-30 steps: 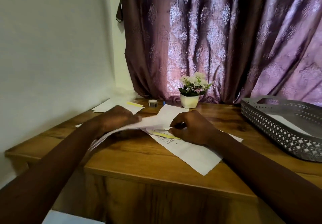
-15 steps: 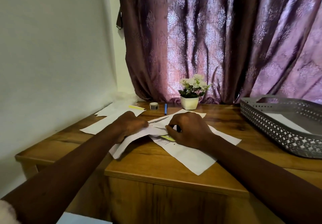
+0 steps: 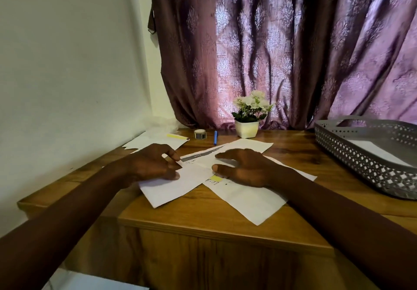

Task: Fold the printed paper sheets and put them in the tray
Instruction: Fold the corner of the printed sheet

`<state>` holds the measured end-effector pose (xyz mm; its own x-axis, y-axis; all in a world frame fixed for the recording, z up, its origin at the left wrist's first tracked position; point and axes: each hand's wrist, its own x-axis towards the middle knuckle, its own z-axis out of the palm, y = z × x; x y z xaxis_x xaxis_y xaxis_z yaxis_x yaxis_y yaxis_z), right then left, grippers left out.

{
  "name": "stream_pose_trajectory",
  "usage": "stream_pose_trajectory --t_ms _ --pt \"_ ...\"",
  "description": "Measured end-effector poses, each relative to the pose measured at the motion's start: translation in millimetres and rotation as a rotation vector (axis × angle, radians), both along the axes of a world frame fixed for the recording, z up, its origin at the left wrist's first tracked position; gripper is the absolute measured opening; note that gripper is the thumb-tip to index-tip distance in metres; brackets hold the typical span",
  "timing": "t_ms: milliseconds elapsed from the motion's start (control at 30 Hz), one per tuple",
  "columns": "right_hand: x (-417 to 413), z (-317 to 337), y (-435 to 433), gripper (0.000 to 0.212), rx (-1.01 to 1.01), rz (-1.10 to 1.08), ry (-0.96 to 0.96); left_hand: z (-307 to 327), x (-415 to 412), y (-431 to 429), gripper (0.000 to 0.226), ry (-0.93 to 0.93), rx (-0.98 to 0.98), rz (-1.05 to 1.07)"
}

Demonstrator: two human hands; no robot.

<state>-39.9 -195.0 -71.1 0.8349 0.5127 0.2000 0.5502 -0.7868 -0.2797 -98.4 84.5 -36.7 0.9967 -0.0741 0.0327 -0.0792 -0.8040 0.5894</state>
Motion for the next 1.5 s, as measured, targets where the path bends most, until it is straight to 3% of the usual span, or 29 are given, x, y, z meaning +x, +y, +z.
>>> stream_pose_trajectory --t_ms 100,200,267,367,533,667,767,967,1100,1167,1333,1500 --pt "1.5 -1.5 -1.6 0.092 0.029 0.015 0.062 -3.5 4.6 -7.8 0.064 -0.005 -0.300 -0.002" --pt "-0.1 -2.7 0.4 0.079 0.092 0.062 0.042 -4.2 14.0 -30.9 0.056 -0.048 -0.428 0.026" --pt "-1.7 -1.2 1.6 0.069 0.067 0.077 0.031 -4.7 23.5 -44.7 0.051 -0.164 -0.385 0.090" --pt "-0.9 1.0 -0.6 0.059 0.051 0.079 0.030 0.7 30.4 -52.9 0.050 -0.274 -0.102 0.150" --pt "-1.1 1.8 -3.0 0.064 0.029 -0.003 -0.020 6.2 5.8 -21.6 0.053 -0.072 0.100 0.105" --pt "-2.8 2.0 -0.2 0.084 -0.109 -0.041 0.034 -5.3 -16.1 -7.5 0.051 -0.024 -0.170 -0.001" --pt "-5.0 0.4 2.0 0.093 -0.073 -0.017 0.070 -6.5 -13.0 -20.6 0.052 -0.055 -0.306 0.005" --pt "-9.8 3.6 -1.2 0.078 -0.068 0.009 0.048 -10.7 8.3 -45.3 0.038 -0.324 -0.056 -0.040" --pt "-6.4 3.8 -5.3 0.073 -0.092 0.002 0.057 -1.4 9.0 -28.6 0.040 -0.110 0.059 -0.334" --pt "-3.5 2.3 -5.8 0.076 -0.093 0.009 0.051 0.7 7.6 -23.8 0.041 -0.091 0.096 -0.406" --pt "-0.3 0.7 -7.1 0.081 -0.065 0.030 0.054 2.8 9.4 -23.1 0.025 -0.401 0.265 -0.452" --pt "1.2 0.0 -8.4 0.083 -0.029 0.036 0.078 7.7 -0.4 -15.5 0.045 -0.511 0.407 -0.533"
